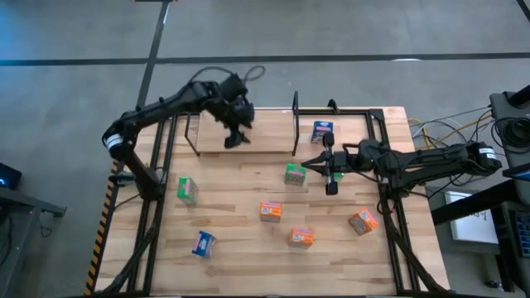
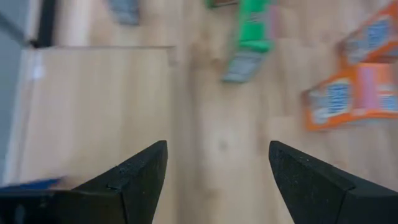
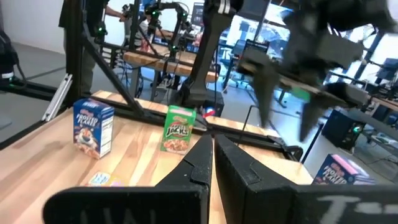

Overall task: Stack cereal on shelf
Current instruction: Put the bottom left green cereal box on the shelf

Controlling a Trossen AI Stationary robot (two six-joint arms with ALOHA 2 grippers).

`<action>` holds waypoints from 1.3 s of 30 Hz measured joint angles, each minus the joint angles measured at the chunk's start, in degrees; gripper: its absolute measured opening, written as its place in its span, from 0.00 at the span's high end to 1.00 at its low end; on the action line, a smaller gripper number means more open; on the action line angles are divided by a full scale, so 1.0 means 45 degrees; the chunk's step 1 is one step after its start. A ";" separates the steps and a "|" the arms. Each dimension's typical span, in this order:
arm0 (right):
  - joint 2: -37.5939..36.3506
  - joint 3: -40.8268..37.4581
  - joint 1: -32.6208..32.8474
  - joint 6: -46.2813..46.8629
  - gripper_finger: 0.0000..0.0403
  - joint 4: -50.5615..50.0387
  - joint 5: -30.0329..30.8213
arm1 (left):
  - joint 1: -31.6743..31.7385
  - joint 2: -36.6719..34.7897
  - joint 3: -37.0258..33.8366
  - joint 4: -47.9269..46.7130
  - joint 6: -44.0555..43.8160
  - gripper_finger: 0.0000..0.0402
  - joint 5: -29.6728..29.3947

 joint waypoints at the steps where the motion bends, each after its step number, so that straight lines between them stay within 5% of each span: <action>1: 0.0000 -0.0121 0.0004 -0.0003 0.98 0.0109 -0.0004 | -0.0409 -0.0116 -0.0118 0.0081 -0.0250 0.34 -0.0009; 18: -0.0305 -0.3047 0.0062 0.0359 0.98 0.4831 -0.1673 | -0.7183 -0.1956 -0.3249 0.3566 -0.3958 0.34 -0.3135; 31: -0.1315 -0.4497 0.0086 0.1581 0.98 0.6149 -0.1687 | -0.8746 -0.1942 -0.4983 0.5202 -0.7189 0.34 -0.4002; 39: -0.1681 -0.4575 0.0075 0.1492 0.98 0.6138 -0.1666 | -0.9332 -0.1942 -0.4942 0.2533 -1.2159 0.34 -0.4072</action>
